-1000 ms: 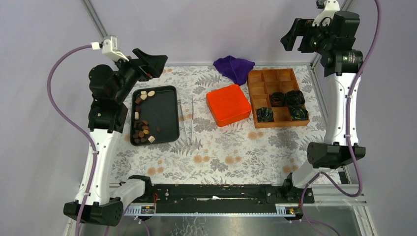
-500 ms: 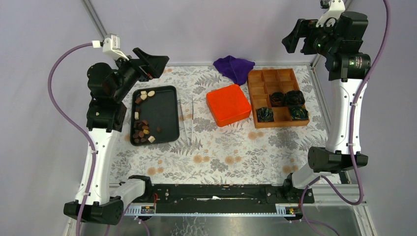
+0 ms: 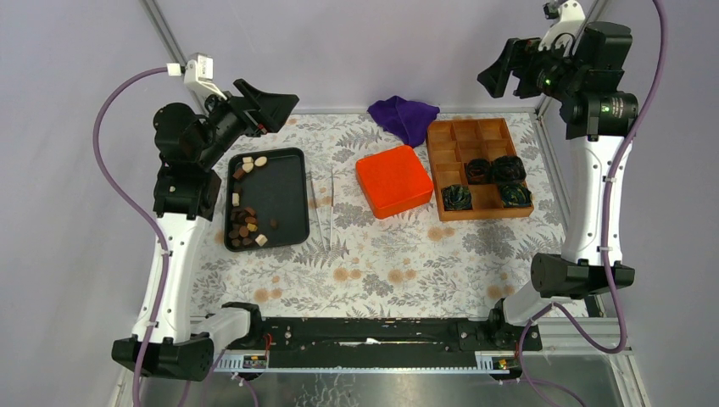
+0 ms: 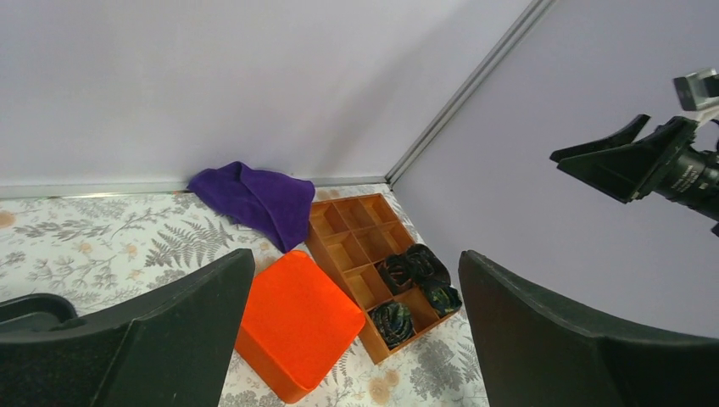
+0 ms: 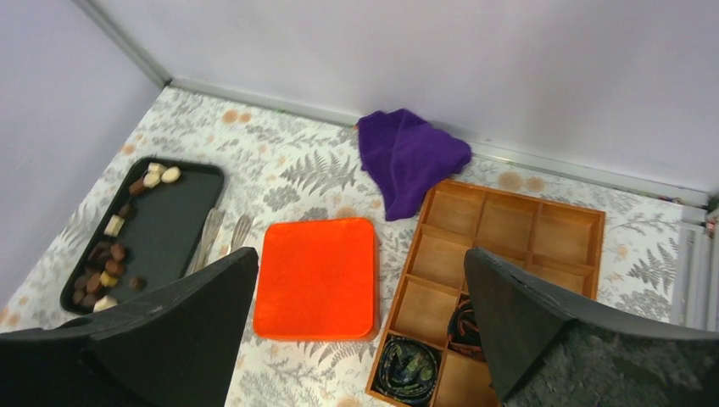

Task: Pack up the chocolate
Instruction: Reset both arms

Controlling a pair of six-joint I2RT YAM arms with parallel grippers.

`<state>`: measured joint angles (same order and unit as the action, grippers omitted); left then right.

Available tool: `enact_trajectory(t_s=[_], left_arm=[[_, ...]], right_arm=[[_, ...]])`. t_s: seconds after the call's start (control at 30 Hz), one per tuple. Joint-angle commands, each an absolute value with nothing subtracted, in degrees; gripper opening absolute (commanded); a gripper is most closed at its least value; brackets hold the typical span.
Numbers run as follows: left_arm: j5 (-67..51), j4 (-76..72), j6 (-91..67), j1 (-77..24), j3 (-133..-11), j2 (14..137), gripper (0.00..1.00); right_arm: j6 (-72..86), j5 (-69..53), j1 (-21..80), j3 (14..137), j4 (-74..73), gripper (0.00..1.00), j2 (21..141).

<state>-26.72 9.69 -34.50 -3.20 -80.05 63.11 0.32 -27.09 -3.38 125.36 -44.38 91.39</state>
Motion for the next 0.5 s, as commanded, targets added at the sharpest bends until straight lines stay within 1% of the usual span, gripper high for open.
enact_trajectory(t_s=[0.0,0.1,0.47], left_arm=[[-30.7,3.8,-35.8,-2.8,-81.1,63.4,0.99],[-29.7,5.0,-34.9,-2.8,-80.2,62.9,0.99],[-28.3,5.9,-34.0,-2.7,-79.4,63.4,0.99]], right_arm=[[-4.3,-36.5,-3.3,123.9,-44.7,1.00,89.8],[-4.0,-38.0,-3.3,123.1,-44.3,1.00,89.8],[-2.0,-36.9,-3.3,122.1,-43.0,1.00,90.2]])
